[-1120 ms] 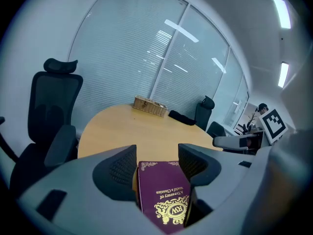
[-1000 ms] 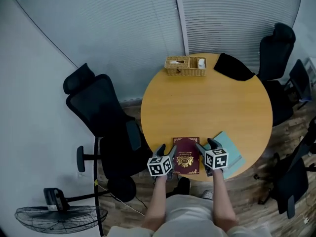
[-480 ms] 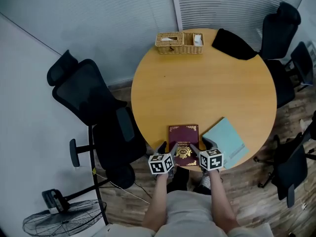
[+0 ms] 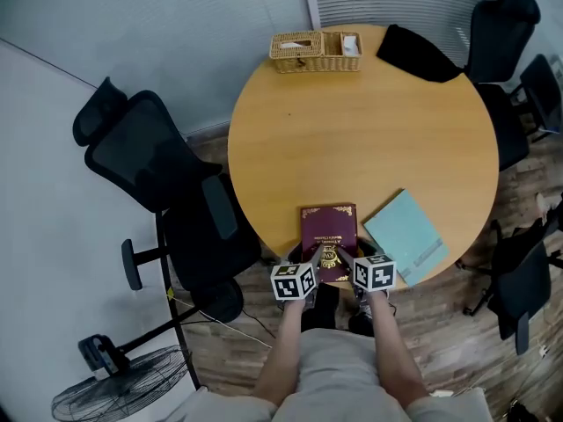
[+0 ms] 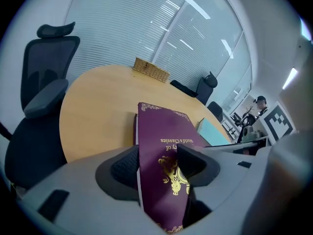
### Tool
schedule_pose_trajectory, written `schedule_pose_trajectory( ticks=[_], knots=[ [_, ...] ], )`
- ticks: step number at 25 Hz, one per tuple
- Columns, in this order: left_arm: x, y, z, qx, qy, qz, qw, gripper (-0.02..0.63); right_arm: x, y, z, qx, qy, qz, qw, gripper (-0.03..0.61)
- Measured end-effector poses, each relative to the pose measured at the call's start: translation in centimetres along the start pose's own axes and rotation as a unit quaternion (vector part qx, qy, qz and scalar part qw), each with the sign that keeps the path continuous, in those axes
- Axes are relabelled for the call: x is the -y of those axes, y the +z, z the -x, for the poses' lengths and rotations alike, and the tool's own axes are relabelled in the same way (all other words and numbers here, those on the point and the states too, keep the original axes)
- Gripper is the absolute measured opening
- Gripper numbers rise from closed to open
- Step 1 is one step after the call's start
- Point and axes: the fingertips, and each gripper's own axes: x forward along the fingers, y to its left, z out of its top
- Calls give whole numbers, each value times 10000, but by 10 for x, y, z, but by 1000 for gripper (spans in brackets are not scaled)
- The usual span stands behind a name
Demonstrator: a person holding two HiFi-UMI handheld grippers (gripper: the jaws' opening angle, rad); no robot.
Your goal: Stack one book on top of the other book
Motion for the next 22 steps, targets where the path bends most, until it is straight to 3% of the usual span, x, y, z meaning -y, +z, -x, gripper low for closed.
schedule_pose_trajectory(
  ticks=[5, 9, 16, 22],
  knots=[
    [1, 5, 1, -11, 95, -36, 9999, 256, -2, 5, 1, 52, -123, 150, 9998, 291],
    [8, 30, 3, 187, 79, -214, 9996, 255, -5, 28, 5, 240, -210, 363, 9988, 291],
    [34, 94, 8, 710, -56, -452, 9964, 255, -9, 89, 29, 876, -508, 552, 9933, 291],
    [57, 121, 15, 1090, -172, -435, 9929, 247, -8, 127, 58, 1512, -522, 686, 9847, 290]
  ],
)
